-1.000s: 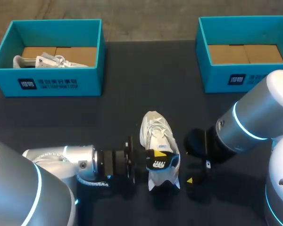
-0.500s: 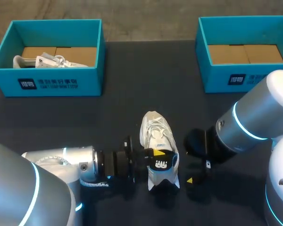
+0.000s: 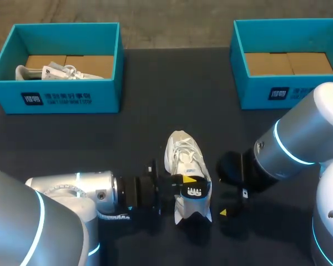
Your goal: Take the shoe out of the shoebox, open the shoe tongue, remove and reinsert the insole, then place the shoe into the shoebox
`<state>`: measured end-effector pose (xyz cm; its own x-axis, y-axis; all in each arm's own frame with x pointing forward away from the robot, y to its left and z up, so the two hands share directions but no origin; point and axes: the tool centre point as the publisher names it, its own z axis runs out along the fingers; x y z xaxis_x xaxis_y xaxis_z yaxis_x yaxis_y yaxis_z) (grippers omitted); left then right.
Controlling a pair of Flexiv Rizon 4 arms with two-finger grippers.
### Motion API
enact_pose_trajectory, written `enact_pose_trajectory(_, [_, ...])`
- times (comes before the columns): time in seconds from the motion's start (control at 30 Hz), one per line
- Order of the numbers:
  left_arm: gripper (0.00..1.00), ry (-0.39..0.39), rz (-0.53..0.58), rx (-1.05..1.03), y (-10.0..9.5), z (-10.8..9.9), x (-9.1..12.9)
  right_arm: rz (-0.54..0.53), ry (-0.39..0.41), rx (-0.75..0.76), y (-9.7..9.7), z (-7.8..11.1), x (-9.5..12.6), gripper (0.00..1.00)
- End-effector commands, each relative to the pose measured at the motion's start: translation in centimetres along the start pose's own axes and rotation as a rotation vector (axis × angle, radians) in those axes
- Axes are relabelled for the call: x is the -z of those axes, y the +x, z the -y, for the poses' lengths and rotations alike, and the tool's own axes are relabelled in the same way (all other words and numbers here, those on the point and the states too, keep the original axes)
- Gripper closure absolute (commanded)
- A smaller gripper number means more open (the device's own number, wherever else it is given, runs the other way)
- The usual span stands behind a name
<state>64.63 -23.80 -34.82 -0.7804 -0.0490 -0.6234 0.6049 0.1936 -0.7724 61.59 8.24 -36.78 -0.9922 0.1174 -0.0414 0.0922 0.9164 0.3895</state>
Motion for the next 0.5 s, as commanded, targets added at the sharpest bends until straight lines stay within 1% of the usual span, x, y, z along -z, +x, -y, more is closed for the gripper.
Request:
enact_pose_trajectory(0.03, [0.98, -0.001, -0.002, 0.001, 0.0, 0.3, 0.4, 0.002, -0.001, 0.0, 0.1, 0.0, 0.0, 0.0])
enact_pose_trajectory(0.1, [0.86, -0.002, -0.002, 0.003, 0.1, 0.5, 0.6, 0.002, -0.001, 0.0, 0.1, 0.0, 0.0, 0.0])
enact_pose_trajectory(0.13, [0.82, -0.003, -0.002, 0.003, 0.1, 0.5, 0.6, 0.002, -0.001, 0.0, 0.1, 0.0, 0.0, 0.0])
enact_pose_trajectory(0.17, [0.81, -0.003, -0.003, 0.004, 0.1, 0.6, 0.7, 0.002, -0.001, 0.0, 0.1, 0.0, 0.0, 0.0])
enact_pose_trajectory(0.2, [0.8, -0.004, -0.002, 0.004, 0.1, 0.6, 0.8, 0.002, -0.001, 0.0, 0.1, 0.0, 0.0, 0.0])
enact_pose_trajectory(0.27, [0.87, -0.004, -0.001, 0.012, 0.1, 0.8, 0.9, 0.002, -0.001, 0.0, 0.1, 0.0, 0.0, 0.0])
enact_pose_trajectory(0.3, [0.87, -0.004, -0.001, 0.013, 0.1, 0.9, 0.9, 0.002, -0.001, 0.0, 0.1, 0.0, 0.0, 0.0])
enact_pose_trajectory(0.4, [0.84, -0.006, -0.008, 0.012, 0.2, 1.2, 1.0, 0.002, -0.001, 0.0, 0.1, 0.0, 0.0, 0.0])
enact_pose_trajectory(0.5, [0.83, -0.009, -0.011, 0.01, 0.3, 1.4, 1.1, 0.002, -0.001, 0.0, 0.1, 0.0, 0.0, 0.0])
